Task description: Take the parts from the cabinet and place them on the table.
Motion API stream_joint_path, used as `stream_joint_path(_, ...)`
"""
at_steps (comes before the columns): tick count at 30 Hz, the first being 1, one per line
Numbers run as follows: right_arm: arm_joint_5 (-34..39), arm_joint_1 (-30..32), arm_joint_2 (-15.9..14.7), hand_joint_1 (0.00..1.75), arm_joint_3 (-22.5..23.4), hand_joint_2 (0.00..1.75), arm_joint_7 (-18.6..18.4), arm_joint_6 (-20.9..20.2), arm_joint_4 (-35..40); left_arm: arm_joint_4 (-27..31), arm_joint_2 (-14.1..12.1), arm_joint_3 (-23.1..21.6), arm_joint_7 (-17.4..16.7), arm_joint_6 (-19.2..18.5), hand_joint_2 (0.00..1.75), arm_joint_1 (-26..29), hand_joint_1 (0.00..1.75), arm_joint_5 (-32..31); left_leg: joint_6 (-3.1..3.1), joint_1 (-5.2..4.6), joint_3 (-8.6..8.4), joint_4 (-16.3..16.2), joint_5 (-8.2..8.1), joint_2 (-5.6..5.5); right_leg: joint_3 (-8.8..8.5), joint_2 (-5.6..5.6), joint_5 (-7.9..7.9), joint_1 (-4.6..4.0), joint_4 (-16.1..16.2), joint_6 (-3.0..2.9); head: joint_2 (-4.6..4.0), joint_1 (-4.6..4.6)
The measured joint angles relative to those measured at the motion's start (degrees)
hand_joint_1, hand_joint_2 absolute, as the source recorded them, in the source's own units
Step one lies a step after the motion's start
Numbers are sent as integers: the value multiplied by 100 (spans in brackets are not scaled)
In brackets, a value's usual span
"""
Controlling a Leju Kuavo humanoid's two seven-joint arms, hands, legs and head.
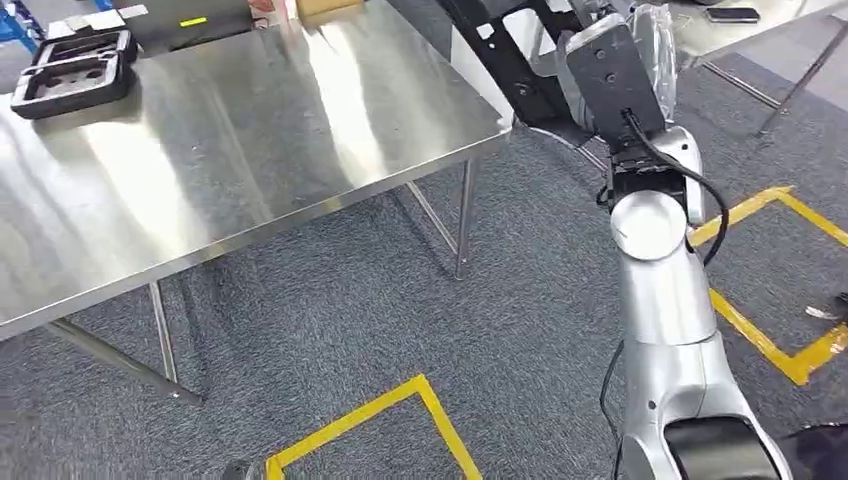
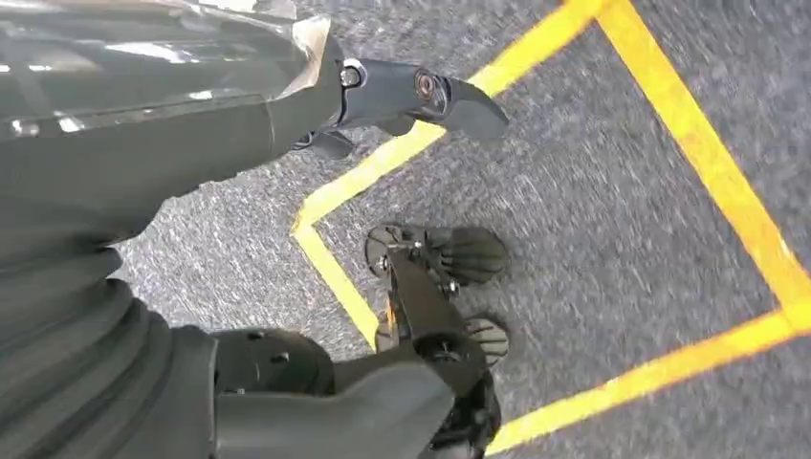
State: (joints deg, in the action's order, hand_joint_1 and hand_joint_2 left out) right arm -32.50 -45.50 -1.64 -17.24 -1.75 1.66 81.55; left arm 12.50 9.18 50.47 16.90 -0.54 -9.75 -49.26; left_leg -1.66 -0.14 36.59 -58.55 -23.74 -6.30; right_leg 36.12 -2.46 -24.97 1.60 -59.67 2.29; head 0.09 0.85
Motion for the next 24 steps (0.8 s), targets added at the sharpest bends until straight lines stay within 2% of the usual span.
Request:
stream_joint_path(1, -9, -8, -13, 175, 4, 175, 0, -9, 0, 0, 2, 9, 0, 39, 175, 12, 0, 76, 16, 12, 4, 12, 4, -34, 0, 31, 1, -22, -3, -43, 0, -4)
stream_joint_path(2, -11, -14, -11, 175, 4, 175, 0, -24, 0, 0, 2, 26, 2, 48, 175, 19, 0, 144, 31, 24, 24, 7, -1, -66, -11, 77, 12, -4, 8, -75, 0, 2)
stream_joint_path(3, -9, -32, -4, 175, 4, 175, 0, -35, 4, 2, -33, 50, 9, 52, 175, 18, 0, 207, 45, 29, 22, -46, -40, -31, -33, 134, 16, 34, 20, -98, 0, -11)
stream_joint_path(4, -7, -38, 0, 175, 7, 175, -2, -50, 7, 2, 15, 63, 24, 41, 175, 3, 0, 264, 96, 1, 109, -240, -164, 255, -57, 169, 6, 34, 25, -149, 0, 70)
stream_joint_path(5, 0, -55, -7, 175, 4, 175, -2, -61, 9, 2, 15, 72, 33, 37, 175, -19, 0, 315, 139, 23, 277, -568, -350, 435, -64, 197, -7, 22, 22, -165, 0, 114)
stream_joint_path(6, 0, -67, -13, 175, 4, 175, -2, -66, 9, 2, 17, 92, 42, 22, 175, -36, 0, 369, 168, 44, 531, -1052, -576, 563, -71, 243, -19, 4, 21, -183, 0, 111)
stream_joint_path(7, 2, -67, -20, 175, 4, 175, -2, -72, 9, 2, 31, 116, 50, 0, 175, -41, 0, 410, 184, 55, 773, -1497, -737, 617, -76, 291, -30, -9, 21, -194, 0, 116)
stream_joint_path(8, 2, -65, -24, 175, 2, 175, -9, -74, 9, 2, 46, 135, 55, -11, 175, -41, 0, 437, 191, 62, 953, -1789, -777, 620, -79, 346, -42, -17, 20, -210, 0, 118)
stream_joint_path(9, 4, -65, -26, 175, 0, 175, -20, -74, 9, 2, 59, 153, 55, -24, 175, -39, 0, 479, 181, 64, 979, -1764, -678, 620, -90, 395, -52, -27, 20, -220, 0, 118)
stream_joint_path(10, 7, -77, -31, 175, 0, 175, -28, -74, 9, 2, 68, 186, 52, -114, 175, -41, 0, 588, 150, 63, 850, -1450, -448, 622, -106, 449, -68, -41, 21, -227, 0, 118)
stream_joint_path(11, 9, -85, -31, 175, 0, 175, -31, -74, 9, 2, 76, 236, 50, -189, 175, -45, 0, 680, 99, 52, 610, -979, -196, 643, -132, 492, -82, -53, 23, -224, 0, 120)
stream_joint_path(12, 13, -102, -31, 175, 0, 175, -33, -77, 11, 2, 85, 280, 50, -225, 175, -51, 0, 732, 20, 12, 320, -446, 34, 740, -167, 538, -104, -73, 30, -217, 0, 118)
stream_joint_path(13, 13, -117, -30, 175, 0, 175, -33, -77, 11, 2, 85, 315, 50, -249, 175, -67, 0, 758, -86, -62, 92, -13, 104, 977, -200, 580, -123, -68, 43, -216, 0, 116)
stream_joint_path(14, 15, -139, -35, 175, 0, 175, -33, -76, 11, 2, 83, 326, 46, -260, 175, -84, 0, 769, -110, -81, 77, -20, 63, 1028, -217, 633, -134, -123, 63, -193, 0, 89)
stream_joint_path(15, 18, -144, -37, 175, -2, 175, -37, -77, 11, 2, 92, 343, 50, -273, 175, -108, 0, 774, -123, -105, 74, 17, 60, 979, -223, 673, -144, -77, 72, -176, 0, 107)
stream_joint_path(16, 18, -142, -39, 175, -4, 175, -37, -79, 11, 2, 100, 371, 44, -284, 175, -112, 0, 776, -130, -118, 83, 20, 58, 916, -240, 737, -158, -79, 78, -140, 0, 120)
stream_joint_path(17, 18, -141, -33, 175, -7, 175, -44, -79, 11, 2, 101, 387, 44, -287, 175, -112, 0, 776, -150, -125, 72, 44, 59, 854, -275, 800, -156, -81, 118, -128, 0, 129)
stream_joint_path(18, 15, -146, -29, 175, -11, 175, -44, -81, 15, 2, 113, 400, 44, -293, 175, -113, 0, 778, -176, -88, -69, 189, 127, 779, -287, 847, -185, -150, 149, -86, 0, 125)
stream_joint_path(19, 15, -150, -46, 175, -13, 175, -46, -81, 22, 0, 151, 407, 61, -363, 175, -101, 0, 793, -160, -56, -130, 300, 175, 726, -254, 636, -228, -100, 10, -77, -2, 85)
stream_joint_path(20, 18, -181, -59, 175, -22, 175, -44, -81, 22, 0, 149, 426, 85, -473, 175, -113, 0, 824, -196, -36, -155, 326, 195, 684, -125, 429, -347, -101, -270, -100, -4, 94)
stream_joint_path(22, 26, -174, -103, 175, -26, 175, -44, -81, 20, 2, 181, 431, 122, -685, 175, -151, 0, 837, -205, -32, -161, 324, 189, 546, 339, 313, -660, -75, -1148, -133, 0, 52)
stream_joint_path(23, 39, -160, -120, 175, -26, 175, -46, -81, 17, 2, 217, 431, 129, -756, 175, -157, 0, 837, -208, -32, -163, 319, 183, 465, 558, 293, -754, -63, -1504, -111, 0, 44)
stream_joint_path(24, 50, -143, -122, 175, -28, 175, -48, -81, 20, 2, 262, 431, 131, -796, 175, -156, 0, 837, -197, -30, -165, 304, 175, 382, 650, 286, -718, -55, -1575, -61, 0, 46)
